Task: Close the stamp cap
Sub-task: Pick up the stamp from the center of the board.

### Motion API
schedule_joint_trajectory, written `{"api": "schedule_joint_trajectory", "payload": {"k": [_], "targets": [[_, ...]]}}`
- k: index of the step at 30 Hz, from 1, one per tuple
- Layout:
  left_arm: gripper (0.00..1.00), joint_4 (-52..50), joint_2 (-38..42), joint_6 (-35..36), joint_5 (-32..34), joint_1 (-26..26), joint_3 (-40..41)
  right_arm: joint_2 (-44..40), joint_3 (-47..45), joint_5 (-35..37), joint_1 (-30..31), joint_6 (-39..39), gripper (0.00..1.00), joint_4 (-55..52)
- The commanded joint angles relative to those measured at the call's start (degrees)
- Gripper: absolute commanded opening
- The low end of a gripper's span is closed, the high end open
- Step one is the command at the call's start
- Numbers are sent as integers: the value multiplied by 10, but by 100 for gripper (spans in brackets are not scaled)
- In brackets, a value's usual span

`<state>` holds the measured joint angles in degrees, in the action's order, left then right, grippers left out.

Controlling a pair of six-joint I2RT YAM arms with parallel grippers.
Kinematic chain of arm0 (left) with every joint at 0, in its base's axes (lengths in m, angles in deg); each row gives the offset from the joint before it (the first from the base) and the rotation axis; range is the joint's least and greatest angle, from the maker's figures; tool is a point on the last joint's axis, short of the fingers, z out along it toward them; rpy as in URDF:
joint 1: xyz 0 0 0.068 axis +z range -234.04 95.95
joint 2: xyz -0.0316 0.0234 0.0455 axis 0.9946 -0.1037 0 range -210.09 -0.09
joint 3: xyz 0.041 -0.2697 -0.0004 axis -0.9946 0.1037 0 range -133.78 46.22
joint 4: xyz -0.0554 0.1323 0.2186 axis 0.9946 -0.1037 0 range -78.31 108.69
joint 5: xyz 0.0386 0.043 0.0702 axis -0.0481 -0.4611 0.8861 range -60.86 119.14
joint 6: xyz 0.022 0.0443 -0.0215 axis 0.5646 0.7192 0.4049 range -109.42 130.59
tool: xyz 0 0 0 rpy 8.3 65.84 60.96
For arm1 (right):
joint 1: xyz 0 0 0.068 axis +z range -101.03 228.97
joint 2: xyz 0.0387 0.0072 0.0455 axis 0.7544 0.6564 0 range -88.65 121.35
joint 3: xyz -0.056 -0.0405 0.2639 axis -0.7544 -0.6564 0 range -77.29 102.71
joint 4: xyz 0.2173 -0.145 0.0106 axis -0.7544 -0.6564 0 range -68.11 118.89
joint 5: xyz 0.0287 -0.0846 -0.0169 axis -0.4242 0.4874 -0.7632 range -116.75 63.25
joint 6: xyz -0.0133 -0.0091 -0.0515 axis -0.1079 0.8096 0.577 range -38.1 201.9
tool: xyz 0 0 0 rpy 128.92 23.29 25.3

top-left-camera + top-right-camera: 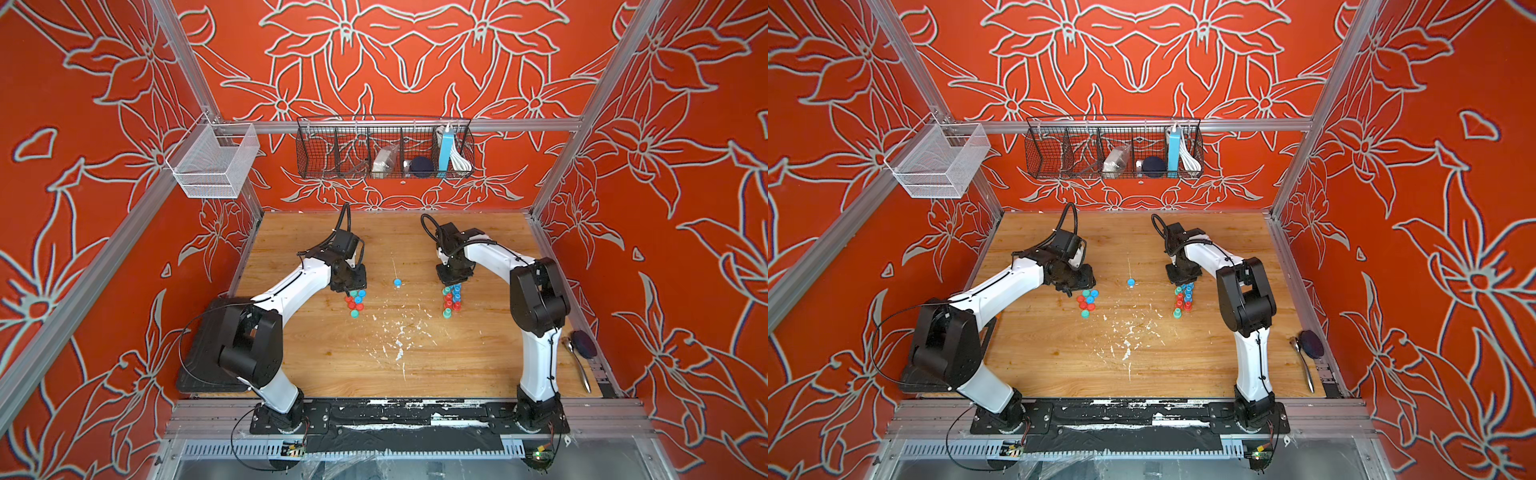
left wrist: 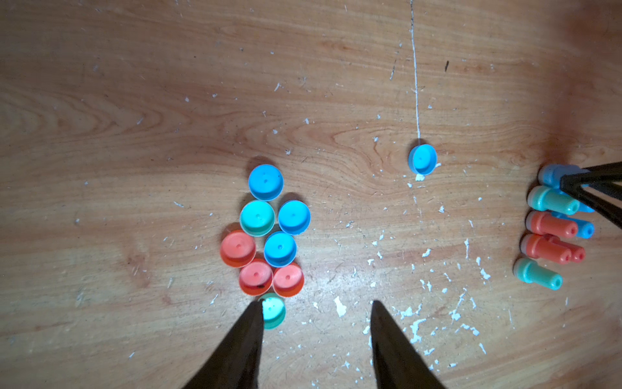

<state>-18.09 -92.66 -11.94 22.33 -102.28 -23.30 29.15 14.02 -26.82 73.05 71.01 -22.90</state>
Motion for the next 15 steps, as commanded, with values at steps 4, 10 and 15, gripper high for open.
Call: {"api": "schedule_joint_trajectory", "payload": {"k": [4,10,15], "targets": [[51,-3,4,3,-6,6,1,4,12,8,5,-2,21,-2],[51,-9,5,8,-6,8,-7,-7,28,20,9,-2,18,-12],[50,-19,8,18,-6,13,-17,-6,78,23,18,-1,15,-43]]}}
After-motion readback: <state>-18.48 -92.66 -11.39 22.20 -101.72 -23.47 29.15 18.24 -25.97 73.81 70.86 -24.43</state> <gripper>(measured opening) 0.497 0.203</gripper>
